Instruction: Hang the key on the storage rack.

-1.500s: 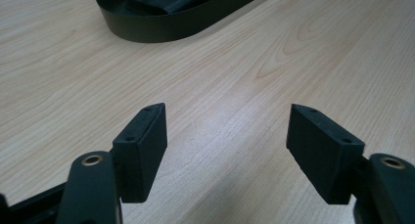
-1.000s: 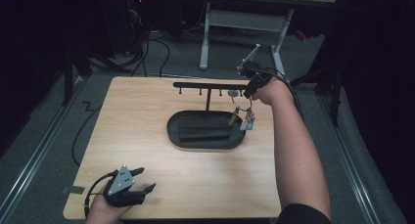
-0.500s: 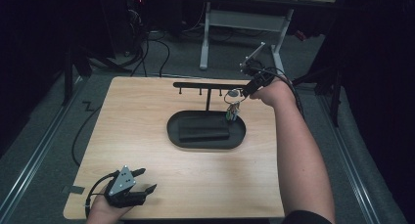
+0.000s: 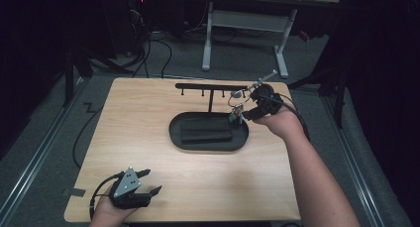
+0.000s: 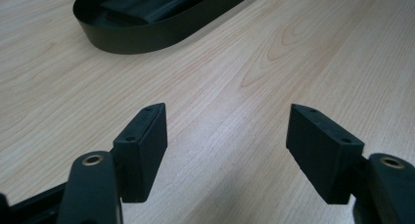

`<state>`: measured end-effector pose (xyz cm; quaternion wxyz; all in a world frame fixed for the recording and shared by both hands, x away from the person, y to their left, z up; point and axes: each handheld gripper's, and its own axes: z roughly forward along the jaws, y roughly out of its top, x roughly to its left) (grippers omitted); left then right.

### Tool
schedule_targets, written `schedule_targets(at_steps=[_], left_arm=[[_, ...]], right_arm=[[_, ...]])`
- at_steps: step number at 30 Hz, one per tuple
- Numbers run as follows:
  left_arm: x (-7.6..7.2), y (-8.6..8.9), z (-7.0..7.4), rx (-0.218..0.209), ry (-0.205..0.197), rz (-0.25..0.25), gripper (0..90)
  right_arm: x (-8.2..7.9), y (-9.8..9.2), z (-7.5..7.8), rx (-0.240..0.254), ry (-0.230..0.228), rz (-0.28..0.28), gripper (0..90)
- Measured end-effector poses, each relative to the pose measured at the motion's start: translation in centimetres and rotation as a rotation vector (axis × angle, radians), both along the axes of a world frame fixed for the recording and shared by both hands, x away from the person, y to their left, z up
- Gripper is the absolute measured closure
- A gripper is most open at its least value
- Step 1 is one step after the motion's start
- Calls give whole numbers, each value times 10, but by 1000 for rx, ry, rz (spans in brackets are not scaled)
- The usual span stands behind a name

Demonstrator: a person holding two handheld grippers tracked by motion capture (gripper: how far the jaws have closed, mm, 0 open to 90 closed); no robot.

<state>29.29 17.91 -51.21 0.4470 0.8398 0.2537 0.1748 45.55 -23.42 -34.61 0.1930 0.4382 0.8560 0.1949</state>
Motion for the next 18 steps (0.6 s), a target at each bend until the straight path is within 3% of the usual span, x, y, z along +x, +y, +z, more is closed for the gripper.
schedule_targets(at_steps=[2,4,8,13,14,16,18], left_arm=[[1,-2,-1,-1,-3,0,312],[3,-3,-2,2,-3,2,310],[2,-3,-3,4,1,3,303],[0,-3,-3,6,-7,6,292],[-1,-3,-3,5,-7,8,292],[-1,-4,-3,2,-6,13,292],[-1,-5,-4,1,-3,15,290]], right_arm=[[-12,-5,-16,3,-25,14,259],[-14,-6,-19,12,-33,13,248],[-26,-15,-37,44,-63,-24,187],[-54,-22,-67,92,-102,-19,158],[-66,-24,-78,114,-124,-20,153],[-71,-25,-82,133,-131,-22,148],[-86,-28,-94,174,-171,-25,146]])
